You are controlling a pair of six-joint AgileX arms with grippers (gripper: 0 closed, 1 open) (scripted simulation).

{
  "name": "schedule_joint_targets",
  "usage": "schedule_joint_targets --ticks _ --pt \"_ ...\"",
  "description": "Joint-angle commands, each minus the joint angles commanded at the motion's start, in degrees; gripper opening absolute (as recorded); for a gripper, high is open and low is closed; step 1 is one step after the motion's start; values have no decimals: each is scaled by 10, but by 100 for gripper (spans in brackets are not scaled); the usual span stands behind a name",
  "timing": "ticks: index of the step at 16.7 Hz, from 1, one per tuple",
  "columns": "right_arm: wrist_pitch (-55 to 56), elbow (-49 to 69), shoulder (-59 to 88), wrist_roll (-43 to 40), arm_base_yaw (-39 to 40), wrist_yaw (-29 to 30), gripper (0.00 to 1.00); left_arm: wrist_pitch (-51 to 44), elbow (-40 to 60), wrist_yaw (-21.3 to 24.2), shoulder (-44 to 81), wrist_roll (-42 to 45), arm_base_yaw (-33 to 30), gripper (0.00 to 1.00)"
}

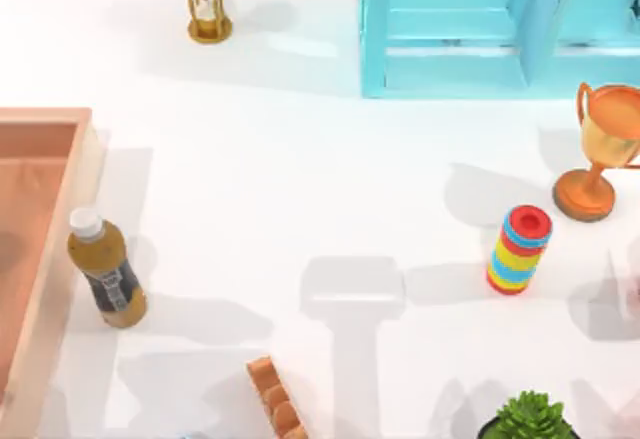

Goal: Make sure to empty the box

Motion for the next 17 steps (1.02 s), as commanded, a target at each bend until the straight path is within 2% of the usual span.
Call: schedule_joint_targets --ticks 4,8,17 --pt "0 0 0 0 0 0 100 -125 126 -1 163 38 36 100" --pt "0 0 0 0 0 0 100 -202 206 -1 260 61 59 100" --pt "0 0 0 0 0 0 100 -206 213 -1 280 65 61 100"
